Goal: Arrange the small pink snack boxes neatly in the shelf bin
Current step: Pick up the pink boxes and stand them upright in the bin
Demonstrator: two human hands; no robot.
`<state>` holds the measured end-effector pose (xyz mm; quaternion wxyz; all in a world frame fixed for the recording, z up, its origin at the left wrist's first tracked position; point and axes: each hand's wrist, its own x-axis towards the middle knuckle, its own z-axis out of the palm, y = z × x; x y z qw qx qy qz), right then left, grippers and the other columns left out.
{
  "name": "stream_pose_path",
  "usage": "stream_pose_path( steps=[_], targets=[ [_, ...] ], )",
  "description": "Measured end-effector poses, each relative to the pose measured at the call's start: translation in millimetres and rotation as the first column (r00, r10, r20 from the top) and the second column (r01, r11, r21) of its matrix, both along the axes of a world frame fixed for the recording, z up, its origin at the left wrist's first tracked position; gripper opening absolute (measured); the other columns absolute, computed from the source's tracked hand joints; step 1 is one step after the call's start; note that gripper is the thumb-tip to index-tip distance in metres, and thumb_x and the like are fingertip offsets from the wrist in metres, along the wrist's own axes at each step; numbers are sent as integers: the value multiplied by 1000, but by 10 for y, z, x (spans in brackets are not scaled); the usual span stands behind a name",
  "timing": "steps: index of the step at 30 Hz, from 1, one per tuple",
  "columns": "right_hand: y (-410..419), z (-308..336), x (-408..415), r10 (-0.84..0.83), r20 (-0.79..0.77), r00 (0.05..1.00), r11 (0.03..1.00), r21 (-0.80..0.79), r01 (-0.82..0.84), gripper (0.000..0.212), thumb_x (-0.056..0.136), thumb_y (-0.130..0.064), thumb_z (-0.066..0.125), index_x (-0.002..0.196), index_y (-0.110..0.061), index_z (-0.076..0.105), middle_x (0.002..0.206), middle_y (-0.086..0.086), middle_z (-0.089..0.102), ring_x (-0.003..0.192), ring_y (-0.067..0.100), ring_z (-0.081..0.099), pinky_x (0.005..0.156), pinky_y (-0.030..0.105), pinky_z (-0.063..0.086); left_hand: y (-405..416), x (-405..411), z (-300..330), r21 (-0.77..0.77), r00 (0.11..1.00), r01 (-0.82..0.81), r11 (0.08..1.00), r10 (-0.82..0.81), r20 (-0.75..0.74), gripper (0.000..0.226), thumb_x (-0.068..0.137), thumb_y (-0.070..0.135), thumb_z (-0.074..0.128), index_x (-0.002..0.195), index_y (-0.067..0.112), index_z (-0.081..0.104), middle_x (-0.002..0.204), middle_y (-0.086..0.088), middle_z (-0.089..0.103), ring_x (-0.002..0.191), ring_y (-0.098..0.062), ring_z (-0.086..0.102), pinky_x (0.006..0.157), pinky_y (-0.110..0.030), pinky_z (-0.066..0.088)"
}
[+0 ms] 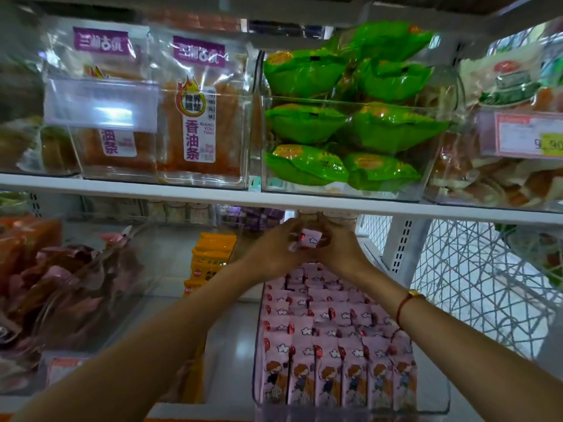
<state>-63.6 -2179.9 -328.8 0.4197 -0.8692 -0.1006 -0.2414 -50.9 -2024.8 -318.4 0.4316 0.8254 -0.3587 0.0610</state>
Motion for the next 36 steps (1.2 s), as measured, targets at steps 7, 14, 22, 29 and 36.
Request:
stream_pose_path(
  steps=[7, 14, 22, 29, 36],
  targets=[
    [-2, -70, 1, 99, -74, 992, 986, 144, -88, 32, 73, 4, 76, 99, -13, 70, 92, 3, 70, 73, -4, 63, 64, 8, 48, 43, 225, -131, 57, 982, -101, 993, 90, 168, 32, 82, 26, 74, 112, 19, 66, 104, 4, 69, 96, -13, 65, 81, -30, 52],
    [27, -192, 95, -140, -263, 955, 943, -330, 48, 34, 90, -8, 51, 124, -13, 53, 120, 5, 55, 110, 20, 53, 75, 23, 49, 208, 188, -72, -356, 974, -208, 911, 225, 8, 24, 87, -2, 63, 99, 19, 60, 84, 11, 60, 72, 15, 58, 69, -4, 43],
    [9, -238, 117, -189, -425, 885, 750, -645, -149, 45, 98, -31, 32, 139, -49, 34, 149, 7, 28, 143, 27, 7, 110, 51, 19, 296, 163, -1, -237, 961, -276, 932, 276, -34, 24, 88, 17, 67, 111, 10, 64, 103, -5, 66, 94, -19, 61, 82, -26, 46],
    [-66, -263, -33, -163, -412, 896, 702, -686, -188, 43, 101, -36, 27, 143, -45, 31, 156, 7, 20, 144, 28, 10, 112, 52, 15, 172, 279, -53, -76, 995, -100, 992, 100, -8, 37, 84, 8, 71, 118, 11, 57, 92, 6, 60, 91, -16, 60, 76, -19, 52],
    [-48, -261, -134, -121, -426, 897, 752, -629, -197, 44, 102, -35, 26, 146, -40, 28, 157, 5, 21, 143, 28, 16, 112, 47, 19, -23, 517, -85, 428, 936, -290, 856, 161, 313, 25, 86, 32, 68, 108, 21, 71, 115, -5, 67, 107, -23, 61, 93, -40, 50]
  ],
)
